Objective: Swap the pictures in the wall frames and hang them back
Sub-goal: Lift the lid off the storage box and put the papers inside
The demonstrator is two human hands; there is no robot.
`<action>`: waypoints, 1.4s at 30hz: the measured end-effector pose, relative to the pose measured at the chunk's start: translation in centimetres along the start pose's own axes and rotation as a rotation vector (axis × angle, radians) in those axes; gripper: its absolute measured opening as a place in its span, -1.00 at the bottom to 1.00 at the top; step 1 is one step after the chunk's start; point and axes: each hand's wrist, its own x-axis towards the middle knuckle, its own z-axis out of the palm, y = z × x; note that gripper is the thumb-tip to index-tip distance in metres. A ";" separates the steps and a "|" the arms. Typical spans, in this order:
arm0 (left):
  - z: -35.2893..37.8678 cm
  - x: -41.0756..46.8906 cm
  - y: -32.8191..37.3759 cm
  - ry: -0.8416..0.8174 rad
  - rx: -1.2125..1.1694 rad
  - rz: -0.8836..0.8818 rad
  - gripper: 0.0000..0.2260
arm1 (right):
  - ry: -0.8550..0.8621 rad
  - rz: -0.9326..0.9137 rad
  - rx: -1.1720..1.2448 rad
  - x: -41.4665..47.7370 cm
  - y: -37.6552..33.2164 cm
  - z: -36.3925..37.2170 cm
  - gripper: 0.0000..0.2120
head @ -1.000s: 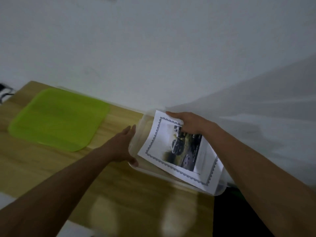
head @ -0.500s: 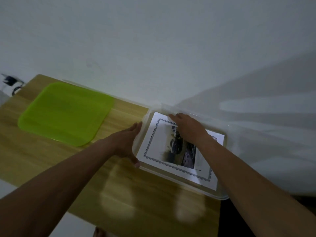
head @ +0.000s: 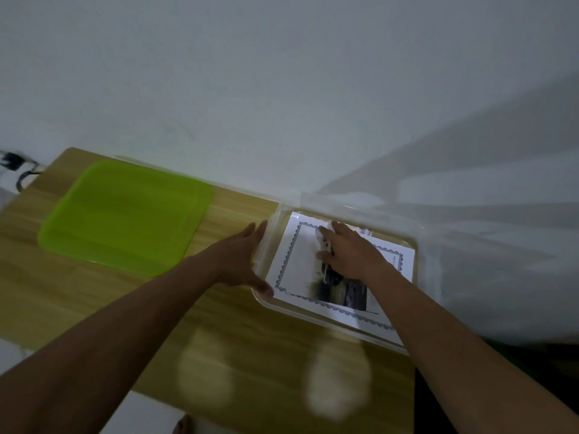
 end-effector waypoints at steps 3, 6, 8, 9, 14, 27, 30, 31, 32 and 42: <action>-1.1 -1.3 -2.2 0.149 -0.079 -0.008 0.12 | 0.067 0.012 0.044 -0.4 -3.3 -2.0 -0.45; -3.1 -3.3 -5.5 0.297 -0.087 0.018 -0.13 | 0.146 0.001 0.093 0.3 -7.6 -3.5 -0.48; -4.5 -4.4 -8.7 0.365 -0.093 0.024 -0.28 | 0.186 0.008 0.115 1.2 -10.9 -4.0 -0.47; -5.1 -4.8 -10.7 0.376 -0.080 0.010 -0.32 | 0.198 0.020 0.121 1.7 -12.7 -4.2 -0.47; -8.4 -6.1 -22.4 0.457 -0.123 -0.064 -0.40 | 0.275 0.119 0.212 6.0 -22.4 -2.9 -0.49; -11.4 -6.3 -44.5 0.372 -0.158 -0.429 -0.48 | 0.112 0.518 0.544 14.5 -33.3 7.5 -0.47; -11.3 -6.0 -45.5 0.354 -0.262 -0.452 -0.46 | 0.188 0.553 0.648 14.7 -33.9 8.1 -0.44; -11.6 -5.9 -45.4 0.360 -0.303 -0.446 -0.45 | 0.201 0.558 0.690 14.8 -34.0 8.1 -0.45; -12.0 -6.0 -45.0 0.363 -0.336 -0.434 -0.43 | 0.211 0.561 0.733 14.8 -34.1 8.1 -0.46; -14.5 -8.7 -44.1 0.287 -0.693 -0.327 -0.17 | 0.268 0.570 1.025 9.7 -34.1 3.1 -0.18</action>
